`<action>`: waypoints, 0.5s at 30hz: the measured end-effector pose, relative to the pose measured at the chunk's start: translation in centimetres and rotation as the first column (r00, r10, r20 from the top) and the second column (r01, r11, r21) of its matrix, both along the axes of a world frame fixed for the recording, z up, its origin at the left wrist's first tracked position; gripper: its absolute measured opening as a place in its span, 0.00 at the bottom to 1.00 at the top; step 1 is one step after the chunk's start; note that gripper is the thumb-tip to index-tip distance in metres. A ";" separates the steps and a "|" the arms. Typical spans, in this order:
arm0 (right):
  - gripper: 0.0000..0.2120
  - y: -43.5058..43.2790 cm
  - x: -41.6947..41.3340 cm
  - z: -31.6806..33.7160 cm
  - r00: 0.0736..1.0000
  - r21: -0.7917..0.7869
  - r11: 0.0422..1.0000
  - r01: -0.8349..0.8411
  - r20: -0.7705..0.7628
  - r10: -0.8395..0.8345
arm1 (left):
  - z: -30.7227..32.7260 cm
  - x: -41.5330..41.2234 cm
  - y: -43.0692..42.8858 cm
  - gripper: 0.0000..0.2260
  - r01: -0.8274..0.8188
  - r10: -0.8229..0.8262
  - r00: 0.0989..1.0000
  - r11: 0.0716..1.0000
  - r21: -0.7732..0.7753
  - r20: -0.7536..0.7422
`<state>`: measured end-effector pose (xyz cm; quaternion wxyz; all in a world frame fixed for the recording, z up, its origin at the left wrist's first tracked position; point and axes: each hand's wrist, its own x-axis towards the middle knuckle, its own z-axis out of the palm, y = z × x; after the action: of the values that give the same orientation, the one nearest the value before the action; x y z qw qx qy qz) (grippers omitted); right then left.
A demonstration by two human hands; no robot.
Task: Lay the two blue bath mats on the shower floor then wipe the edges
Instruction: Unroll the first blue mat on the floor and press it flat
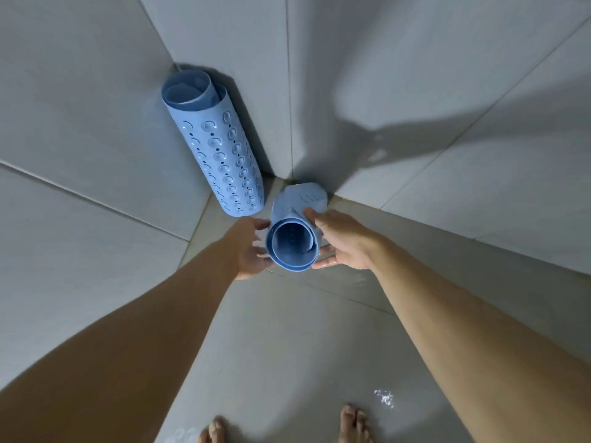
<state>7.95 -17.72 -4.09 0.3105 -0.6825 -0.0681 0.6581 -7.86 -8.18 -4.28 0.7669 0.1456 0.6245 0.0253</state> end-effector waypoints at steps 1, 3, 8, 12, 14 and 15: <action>0.14 -0.6 -0.3 -0.5 1.000 -0.002 1.000 0.000 -0.010 0.000 | -0.5 -0.4 -0.7 0.20 0.017 -0.017 1.000 1.000 -0.009 0.016; 0.16 -1.8 -0.8 -1.5 0.998 0.006 0.999 0.037 -0.045 -0.036 | -1.4 -1.2 -2.0 0.16 0.053 -0.052 0.998 0.999 -0.011 0.038; 0.26 -5.2 -1.2 -3.4 0.988 0.044 0.999 0.032 -0.152 -0.025 | -2.6 -2.3 -4.8 0.13 0.125 -0.123 0.990 0.991 -0.037 0.062; 0.38 -8.0 -0.5 -4.3 0.977 0.066 0.997 0.034 -0.210 -0.019 | -3.2 -2.3 -6.9 0.14 0.198 -0.199 0.976 0.980 0.014 0.091; 0.39 -9.5 -0.2 -4.1 0.973 0.070 0.997 0.029 -0.229 -0.013 | -3.4 -2.4 -7.9 0.15 0.221 -0.221 0.970 0.975 0.014 0.099; 0.40 -10.3 0.0 -3.9 0.972 0.069 0.997 0.037 -0.234 -0.020 | -3.5 -2.3 -8.4 0.17 0.233 -0.233 0.967 0.972 0.011 0.102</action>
<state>7.91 -28.06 -7.98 0.3502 -0.5897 -0.0453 0.7263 -10.20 -16.61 -7.75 0.7957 0.2161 0.5628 -0.0579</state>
